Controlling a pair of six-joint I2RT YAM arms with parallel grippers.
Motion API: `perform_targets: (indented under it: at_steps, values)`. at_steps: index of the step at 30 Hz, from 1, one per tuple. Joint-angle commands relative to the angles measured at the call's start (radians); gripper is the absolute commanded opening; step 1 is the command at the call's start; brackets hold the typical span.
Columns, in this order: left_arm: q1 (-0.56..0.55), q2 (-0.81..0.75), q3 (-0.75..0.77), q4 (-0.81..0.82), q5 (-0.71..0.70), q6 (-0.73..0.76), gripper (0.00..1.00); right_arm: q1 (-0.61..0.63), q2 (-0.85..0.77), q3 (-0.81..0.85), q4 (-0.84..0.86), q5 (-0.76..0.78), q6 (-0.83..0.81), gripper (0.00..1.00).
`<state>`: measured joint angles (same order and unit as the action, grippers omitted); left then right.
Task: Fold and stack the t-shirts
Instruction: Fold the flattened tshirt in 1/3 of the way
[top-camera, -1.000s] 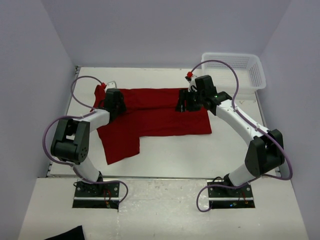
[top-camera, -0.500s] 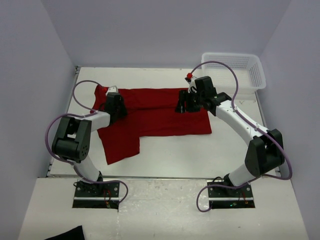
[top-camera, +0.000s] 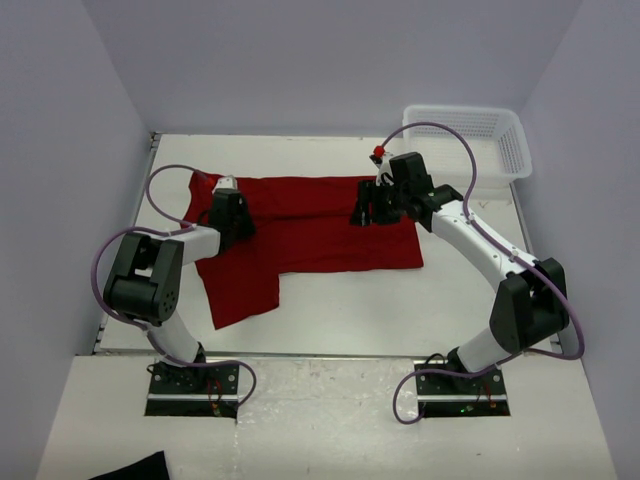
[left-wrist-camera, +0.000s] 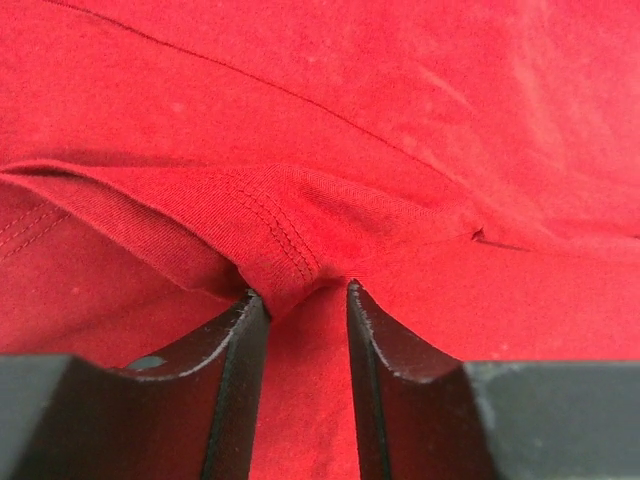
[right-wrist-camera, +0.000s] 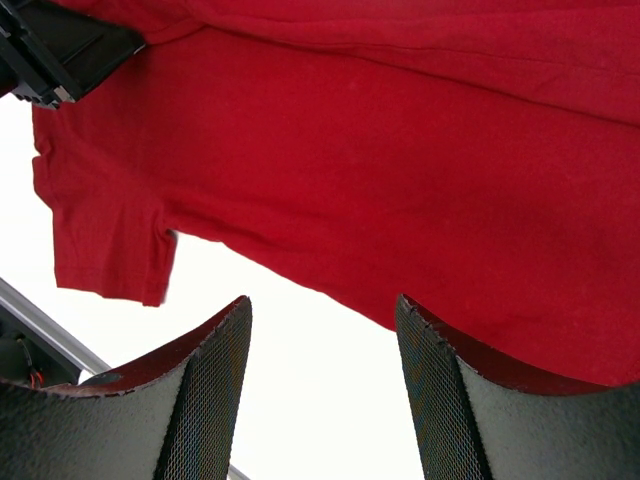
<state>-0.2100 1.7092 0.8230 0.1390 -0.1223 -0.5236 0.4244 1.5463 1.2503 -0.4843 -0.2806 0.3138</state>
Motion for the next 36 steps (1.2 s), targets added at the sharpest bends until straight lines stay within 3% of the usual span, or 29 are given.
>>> perform_targets:
  at_steps: [1,4,7,19,26,29,31,32,36]
  values:
    - [0.004,-0.025,0.028,0.053,0.019,-0.01,0.35,-0.004,-0.018,0.015,0.016,-0.025,0.002,0.61]
    - [0.003,-0.026,0.028,0.056,0.047,-0.022,0.1,-0.004,-0.018,0.015,0.012,-0.019,-0.002,0.61]
    - [0.001,-0.045,0.018,0.051,0.062,-0.033,0.0,-0.004,-0.015,0.018,0.01,-0.022,-0.001,0.61]
    - [-0.009,-0.252,-0.037,-0.082,0.098,-0.082,0.0,-0.003,-0.029,0.003,0.029,-0.037,0.015,0.61]
    - [-0.044,-0.28,-0.107,-0.093,0.118,-0.127,0.0,-0.004,-0.038,0.0,0.029,-0.04,0.016,0.61]
    - [-0.097,-0.283,-0.128,-0.093,0.118,-0.148,0.03,-0.003,-0.038,-0.002,0.029,-0.042,0.018,0.61]
    - [-0.138,-0.292,-0.148,-0.093,0.118,-0.168,0.13,-0.004,-0.037,-0.003,0.029,-0.04,0.016,0.61]
    - [-0.152,-0.296,-0.156,-0.093,0.104,-0.174,0.28,-0.003,-0.034,-0.003,0.027,-0.039,0.015,0.61]
    - [-0.199,-0.376,-0.196,-0.117,0.026,-0.205,0.48,-0.003,-0.028,-0.008,0.035,-0.037,0.014,0.61]
